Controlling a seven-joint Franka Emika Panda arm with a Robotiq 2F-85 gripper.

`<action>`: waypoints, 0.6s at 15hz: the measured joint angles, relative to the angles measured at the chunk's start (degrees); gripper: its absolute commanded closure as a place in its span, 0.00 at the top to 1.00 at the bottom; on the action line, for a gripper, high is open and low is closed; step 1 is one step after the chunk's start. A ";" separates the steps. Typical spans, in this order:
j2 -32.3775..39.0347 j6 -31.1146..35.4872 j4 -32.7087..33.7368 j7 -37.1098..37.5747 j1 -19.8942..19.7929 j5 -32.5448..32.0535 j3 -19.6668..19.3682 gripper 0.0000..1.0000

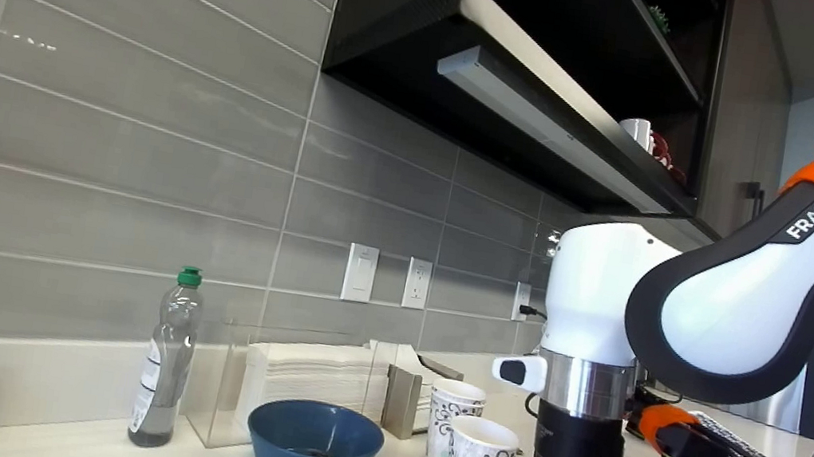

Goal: Put one white spoon in the coffee cup at the front.

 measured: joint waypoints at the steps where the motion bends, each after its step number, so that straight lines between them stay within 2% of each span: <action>1: 0.20 0.04 0.06 -0.09 -0.07 -0.18 0.00 0.64; 2: 0.36 0.07 0.10 -0.14 -0.12 -0.39 0.00 0.54; 3: 0.49 0.08 0.14 -0.17 -0.16 -0.59 0.00 0.27; 5: 0.76 0.10 0.30 -0.20 -0.19 -1.00 0.00 0.25; 8: 0.91 0.10 0.42 -0.20 -0.26 -1.69 0.00 0.03; 9: 0.91 0.10 0.42 -0.20 -0.29 -1.87 0.00 0.01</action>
